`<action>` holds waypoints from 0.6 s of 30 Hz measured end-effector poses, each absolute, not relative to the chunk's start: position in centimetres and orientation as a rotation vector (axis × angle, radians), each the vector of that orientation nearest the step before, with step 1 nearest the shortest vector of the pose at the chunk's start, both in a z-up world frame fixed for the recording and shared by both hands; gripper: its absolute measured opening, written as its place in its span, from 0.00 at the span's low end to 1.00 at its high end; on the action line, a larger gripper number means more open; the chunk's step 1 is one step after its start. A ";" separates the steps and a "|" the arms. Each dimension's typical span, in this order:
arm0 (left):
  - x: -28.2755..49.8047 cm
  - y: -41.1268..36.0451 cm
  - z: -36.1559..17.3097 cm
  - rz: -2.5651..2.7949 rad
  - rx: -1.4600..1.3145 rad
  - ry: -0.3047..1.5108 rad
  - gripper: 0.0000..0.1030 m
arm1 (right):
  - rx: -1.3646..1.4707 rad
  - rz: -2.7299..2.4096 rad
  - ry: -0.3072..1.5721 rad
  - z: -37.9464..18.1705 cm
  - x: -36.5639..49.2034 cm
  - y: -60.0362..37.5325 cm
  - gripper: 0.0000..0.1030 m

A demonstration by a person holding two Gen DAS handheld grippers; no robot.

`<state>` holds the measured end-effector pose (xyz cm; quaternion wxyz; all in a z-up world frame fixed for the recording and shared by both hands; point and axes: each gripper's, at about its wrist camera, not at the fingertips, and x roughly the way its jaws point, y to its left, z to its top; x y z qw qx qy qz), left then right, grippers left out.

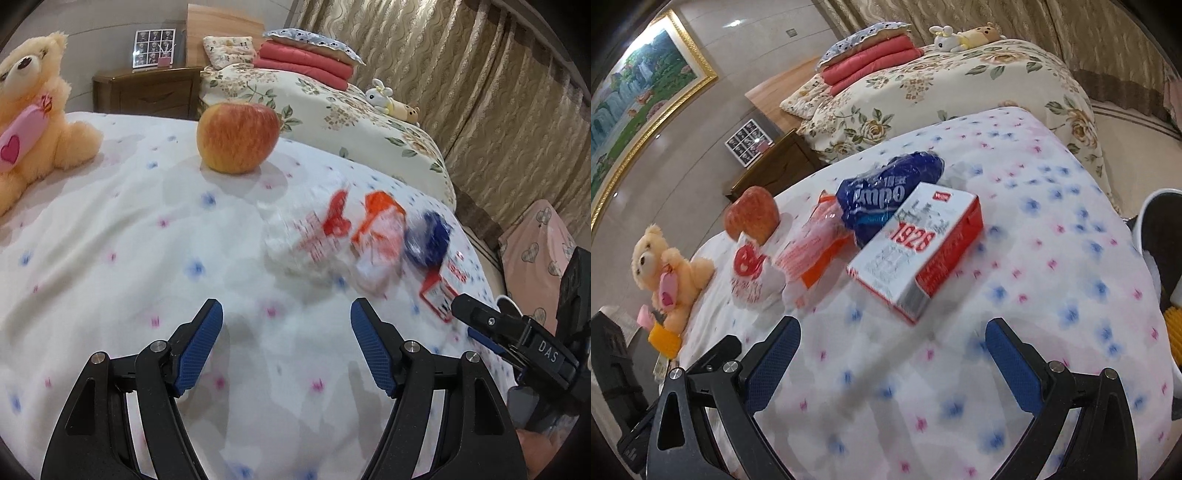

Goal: Collect trash
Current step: 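Grasp the white plastic bag with the left tool while the right tool grasps the white milk carton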

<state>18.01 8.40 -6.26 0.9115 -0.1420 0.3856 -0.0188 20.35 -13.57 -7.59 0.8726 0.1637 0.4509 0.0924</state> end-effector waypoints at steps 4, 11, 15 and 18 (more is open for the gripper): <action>19.9 9.1 -6.3 -0.041 -0.289 0.791 0.72 | 0.322 0.152 0.931 -7.7 21.7 -12.8 0.98; 22.3 9.5 -6.7 -0.062 -0.297 0.803 0.71 | 0.281 0.101 0.929 -8.1 23.7 -11.8 0.97; 22.7 8.9 -6.7 -0.105 -0.274 0.800 0.47 | 0.255 0.080 0.914 -8.2 23.7 -12.0 0.83; 22.8 8.3 -7.0 -0.133 -0.257 0.820 0.26 | 0.246 0.075 0.916 -8.2 23.5 -12.6 0.67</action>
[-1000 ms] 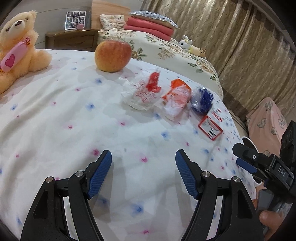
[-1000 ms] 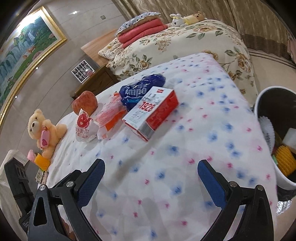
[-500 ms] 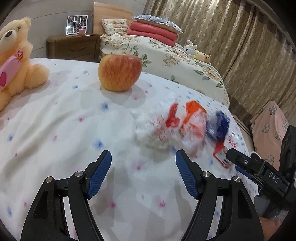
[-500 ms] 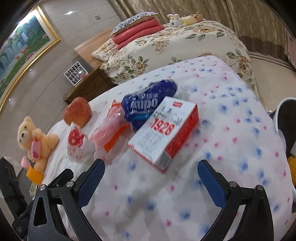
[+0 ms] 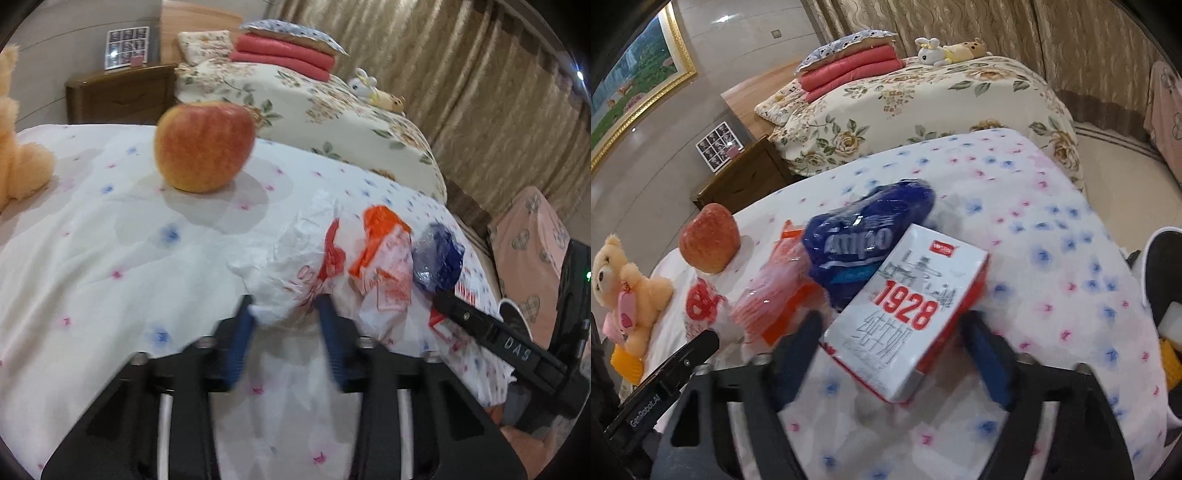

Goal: Collect trash
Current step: 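Grasp the white plastic bag with the left tool while the right tool grasps the white milk carton, then carry the plastic bag and milk carton over the trash bin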

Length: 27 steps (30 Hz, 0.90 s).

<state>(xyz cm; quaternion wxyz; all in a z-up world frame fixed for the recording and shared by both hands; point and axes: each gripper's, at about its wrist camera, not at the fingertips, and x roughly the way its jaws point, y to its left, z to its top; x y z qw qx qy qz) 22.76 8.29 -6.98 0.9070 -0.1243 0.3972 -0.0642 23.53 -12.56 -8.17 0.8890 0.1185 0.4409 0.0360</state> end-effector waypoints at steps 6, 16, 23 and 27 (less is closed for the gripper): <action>21.2 8.3 -6.6 -0.133 -0.259 0.800 0.19 | 0.261 0.142 0.919 -7.5 22.2 -13.7 0.51; 16.6 7.1 -6.4 -0.164 -0.300 0.804 0.19 | 0.262 0.216 0.930 -7.0 18.4 -15.7 0.50; 14.8 4.1 -6.2 -0.231 -0.297 0.820 0.19 | 0.260 0.204 0.917 -6.7 16.0 -18.2 0.50; 14.2 2.2 -6.3 -0.269 -0.281 0.828 0.19 | 0.266 0.189 0.916 -6.9 15.1 -19.4 0.50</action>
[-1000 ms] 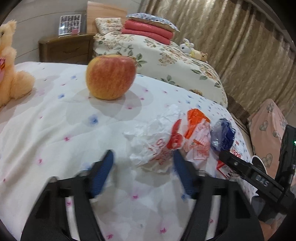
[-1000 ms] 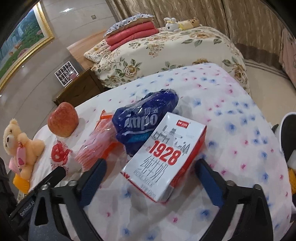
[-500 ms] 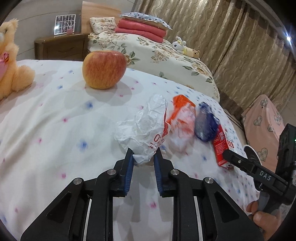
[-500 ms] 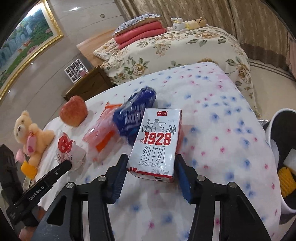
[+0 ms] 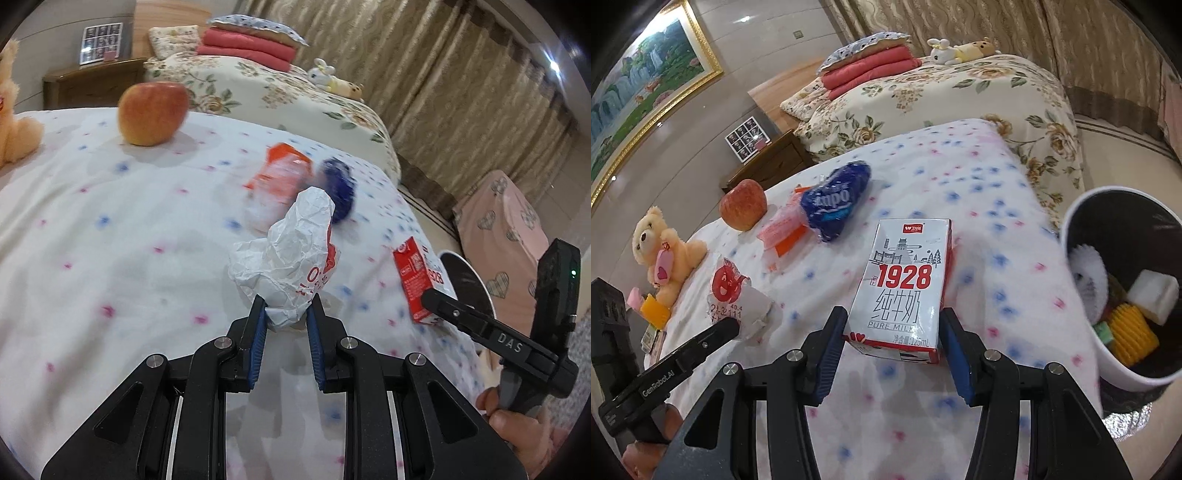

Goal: Collect trash
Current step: 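Carry the plastic bag and milk carton over the trash bin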

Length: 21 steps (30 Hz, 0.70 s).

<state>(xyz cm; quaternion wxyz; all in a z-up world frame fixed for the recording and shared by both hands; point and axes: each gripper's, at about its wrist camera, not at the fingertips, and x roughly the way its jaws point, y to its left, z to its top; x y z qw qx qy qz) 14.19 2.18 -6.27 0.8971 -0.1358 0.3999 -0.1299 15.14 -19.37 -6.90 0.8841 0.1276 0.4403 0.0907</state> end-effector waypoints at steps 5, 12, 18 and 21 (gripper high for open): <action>13.7 0.7 -6.0 -0.295 -0.271 0.832 0.19 | 0.278 0.185 0.902 -6.6 14.2 -20.6 0.50; 13.4 -1.2 -5.9 -0.327 -0.247 0.841 0.19 | 0.300 0.169 0.888 -6.5 13.0 -22.2 0.50; 13.3 -2.9 -5.9 -0.349 -0.229 0.847 0.19 | 0.334 0.177 0.910 -7.0 12.8 -23.4 0.54; 13.5 -2.8 -6.0 -0.348 -0.229 0.849 0.19 | 0.313 0.167 0.919 -7.1 13.2 -23.0 0.57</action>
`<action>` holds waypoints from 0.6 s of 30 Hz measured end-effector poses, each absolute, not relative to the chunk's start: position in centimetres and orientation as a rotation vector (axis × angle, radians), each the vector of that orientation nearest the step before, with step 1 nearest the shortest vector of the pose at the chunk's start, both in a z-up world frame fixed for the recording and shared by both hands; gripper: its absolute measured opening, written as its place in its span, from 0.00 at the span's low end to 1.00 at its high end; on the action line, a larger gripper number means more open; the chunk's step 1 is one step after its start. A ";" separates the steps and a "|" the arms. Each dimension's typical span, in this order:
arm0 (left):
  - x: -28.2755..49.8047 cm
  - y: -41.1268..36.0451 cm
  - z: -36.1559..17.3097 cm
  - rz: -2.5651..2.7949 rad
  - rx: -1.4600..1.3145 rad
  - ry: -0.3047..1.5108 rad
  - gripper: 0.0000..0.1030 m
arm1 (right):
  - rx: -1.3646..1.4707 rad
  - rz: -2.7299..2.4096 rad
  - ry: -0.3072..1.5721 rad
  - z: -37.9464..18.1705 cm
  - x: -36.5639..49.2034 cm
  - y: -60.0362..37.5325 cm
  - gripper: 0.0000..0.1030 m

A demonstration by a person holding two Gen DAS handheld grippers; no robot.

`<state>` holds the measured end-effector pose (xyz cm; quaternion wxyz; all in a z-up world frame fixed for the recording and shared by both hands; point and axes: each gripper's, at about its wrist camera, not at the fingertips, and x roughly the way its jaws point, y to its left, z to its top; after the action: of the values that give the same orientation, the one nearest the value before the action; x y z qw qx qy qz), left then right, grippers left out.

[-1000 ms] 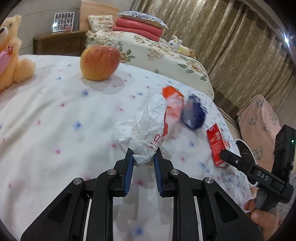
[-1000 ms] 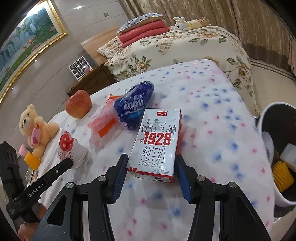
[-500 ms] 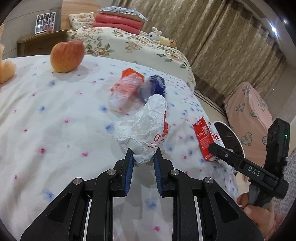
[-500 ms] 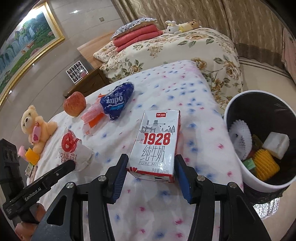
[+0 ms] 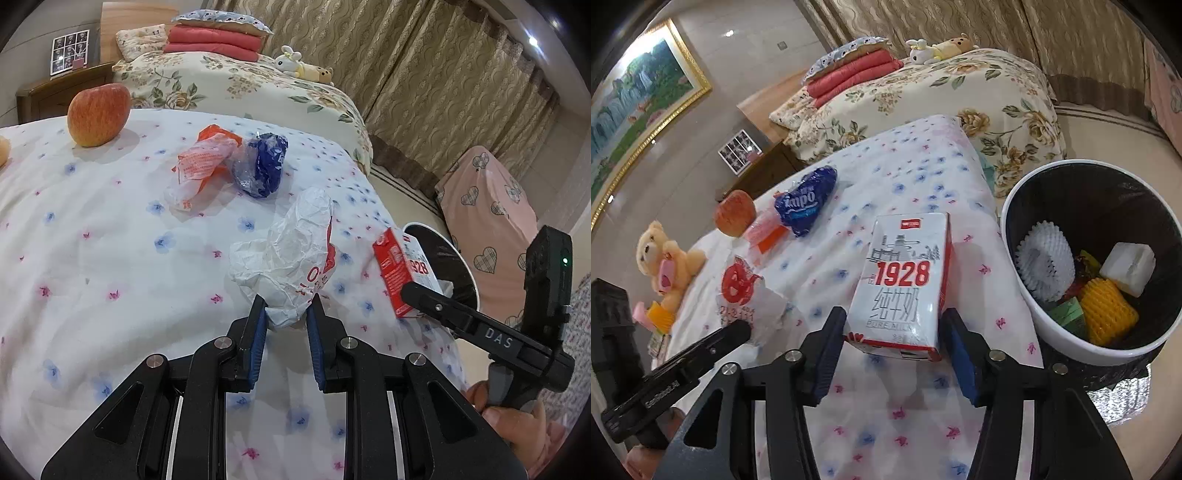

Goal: Collect trash
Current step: 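Carry the plastic bag and milk carton over the trash bin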

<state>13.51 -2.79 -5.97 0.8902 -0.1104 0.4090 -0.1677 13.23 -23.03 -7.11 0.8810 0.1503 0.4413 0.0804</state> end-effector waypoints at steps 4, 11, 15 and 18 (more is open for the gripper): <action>13.5 -2.6 -6.0 -0.337 -0.230 0.852 0.19 | 0.298 0.155 0.917 -7.2 14.1 -22.5 0.62; 13.1 -3.1 -5.7 -0.342 -0.220 0.848 0.19 | 0.262 0.121 0.912 -7.3 14.0 -22.9 0.48; 13.1 -4.0 -5.6 -0.360 -0.212 0.849 0.19 | 0.286 0.115 0.896 -6.9 13.1 -24.2 0.48; 13.1 -5.0 -5.5 -0.383 -0.200 0.851 0.19 | 0.300 0.105 0.884 -6.4 12.5 -25.3 0.48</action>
<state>13.10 -5.05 -5.50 0.8882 -0.0961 0.4097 -0.1844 12.47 -25.28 -6.42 0.8916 0.1446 0.4261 0.0507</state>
